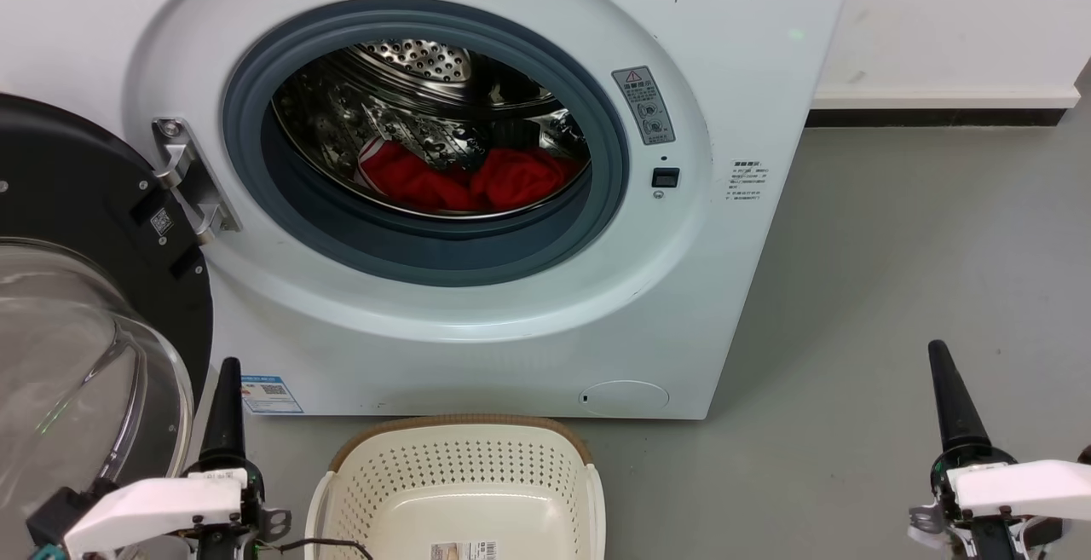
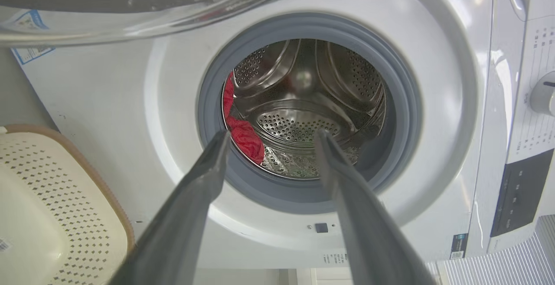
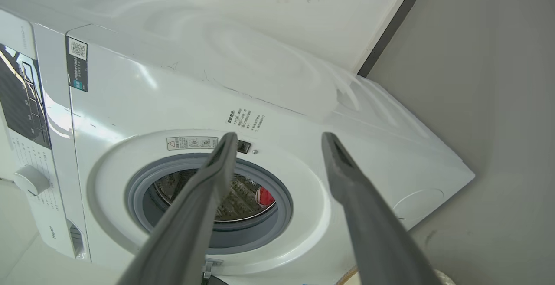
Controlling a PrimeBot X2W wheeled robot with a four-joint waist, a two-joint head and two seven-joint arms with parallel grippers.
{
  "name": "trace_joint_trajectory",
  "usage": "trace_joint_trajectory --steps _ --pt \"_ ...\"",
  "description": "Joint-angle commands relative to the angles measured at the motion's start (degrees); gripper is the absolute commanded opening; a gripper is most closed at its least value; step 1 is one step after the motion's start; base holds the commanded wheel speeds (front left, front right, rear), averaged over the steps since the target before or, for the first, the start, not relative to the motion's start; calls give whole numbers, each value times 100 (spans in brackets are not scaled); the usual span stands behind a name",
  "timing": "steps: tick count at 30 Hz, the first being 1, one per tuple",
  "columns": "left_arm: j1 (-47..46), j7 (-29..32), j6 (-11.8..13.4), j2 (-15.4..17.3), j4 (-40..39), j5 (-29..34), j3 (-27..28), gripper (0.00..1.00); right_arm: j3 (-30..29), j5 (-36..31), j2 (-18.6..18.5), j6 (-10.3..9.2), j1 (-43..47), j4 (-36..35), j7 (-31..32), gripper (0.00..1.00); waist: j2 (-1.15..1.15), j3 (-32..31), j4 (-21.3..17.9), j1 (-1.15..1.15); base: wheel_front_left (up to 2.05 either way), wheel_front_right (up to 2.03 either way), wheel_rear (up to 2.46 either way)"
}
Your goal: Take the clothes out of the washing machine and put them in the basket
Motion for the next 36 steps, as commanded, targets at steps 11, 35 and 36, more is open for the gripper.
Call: trace_joint_trajectory --steps 11,35,36 --pt "66 -298 447 15 -1104 1574 -406 100 223 -2628 -37 1 -40 -1094 -297 100 0 47 -10 0 0 0 0" --pt "310 -713 825 18 -1751 4503 -1461 100 693 -5075 -47 1 289 -1587 -710 100 0 52 -33 0 0 0 0" --pt "320 -728 857 18 -1748 4567 -1475 100 688 -5148 -48 1 304 -1587 -724 100 0 53 -28 0 0 0 0"
